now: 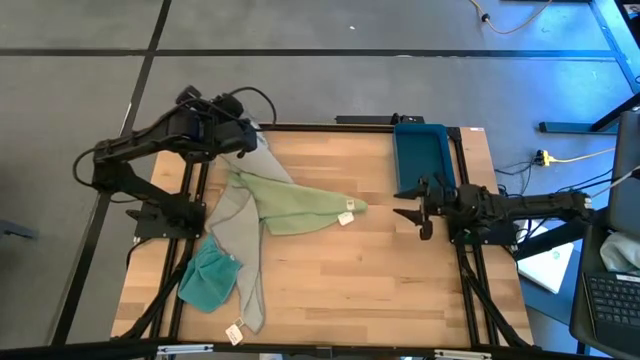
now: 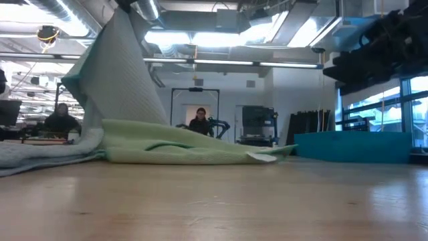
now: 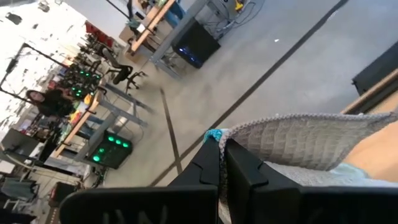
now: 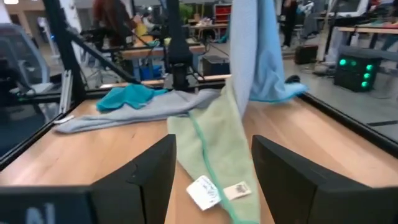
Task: Fold microfiber towels
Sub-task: Fold the green microfiber cloth
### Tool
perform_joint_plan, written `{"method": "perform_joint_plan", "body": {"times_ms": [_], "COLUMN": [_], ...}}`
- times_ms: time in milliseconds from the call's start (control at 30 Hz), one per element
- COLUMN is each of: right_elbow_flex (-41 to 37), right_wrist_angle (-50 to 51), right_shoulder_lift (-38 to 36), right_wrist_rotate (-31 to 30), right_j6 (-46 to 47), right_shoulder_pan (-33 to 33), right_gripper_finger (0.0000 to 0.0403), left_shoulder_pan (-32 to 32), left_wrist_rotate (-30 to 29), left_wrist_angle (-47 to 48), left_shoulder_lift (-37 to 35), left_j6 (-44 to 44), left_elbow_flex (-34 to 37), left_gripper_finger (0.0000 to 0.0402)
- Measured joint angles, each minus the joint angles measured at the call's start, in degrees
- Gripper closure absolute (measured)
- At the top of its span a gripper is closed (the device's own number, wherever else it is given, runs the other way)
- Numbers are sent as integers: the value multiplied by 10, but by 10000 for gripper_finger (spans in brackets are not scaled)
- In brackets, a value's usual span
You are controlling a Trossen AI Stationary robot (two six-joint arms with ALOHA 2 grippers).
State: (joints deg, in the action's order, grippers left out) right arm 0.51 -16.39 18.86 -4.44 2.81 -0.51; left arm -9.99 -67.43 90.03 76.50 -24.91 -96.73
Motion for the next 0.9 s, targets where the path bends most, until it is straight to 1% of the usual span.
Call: {"method": "perform_joint_plan", "body": {"times_ms": [133, 233, 367, 467, 567, 633, 733, 800, 900], "right_elbow_flex": [13, 70, 167, 228, 271, 301, 366, 415, 484], "right_wrist_angle": [-74, -74, -18, 11, -21, -66, -115, -105, -62], "right_shoulder_lift": [82, 145, 253, 361, 487, 570, 681, 746, 827], "right_wrist_rotate": [0, -5, 0, 26, 37, 47, 80, 92, 92], "right_j6": [-62, -90, -94, -91, -90, -92, -94, -94, -96], "right_shoulder_pan": [-8, -1, 14, 24, 26, 26, 26, 29, 37], "right_gripper_finger": [190, 194, 216, 231, 232, 230, 233, 241, 257], "left_shoulder_pan": [0, 0, 2, 11, 21, 27, 38, 45, 56], "left_wrist_rotate": [13, 33, 52, 55, 56, 55, 54, 55, 55], "left_wrist_angle": [0, 0, 0, 0, 0, 0, 0, 0, 0], "left_shoulder_lift": [3, 5, 4, 4, 4, 4, 4, 4, 4], "left_j6": [0, 0, 0, 0, -1, -4, -5, -8, -10], "left_elbow_flex": [0, 0, 0, 0, 0, 0, 0, 0, 0], "left_gripper_finger": [401, 401, 401, 401, 401, 401, 401, 401, 401]}}
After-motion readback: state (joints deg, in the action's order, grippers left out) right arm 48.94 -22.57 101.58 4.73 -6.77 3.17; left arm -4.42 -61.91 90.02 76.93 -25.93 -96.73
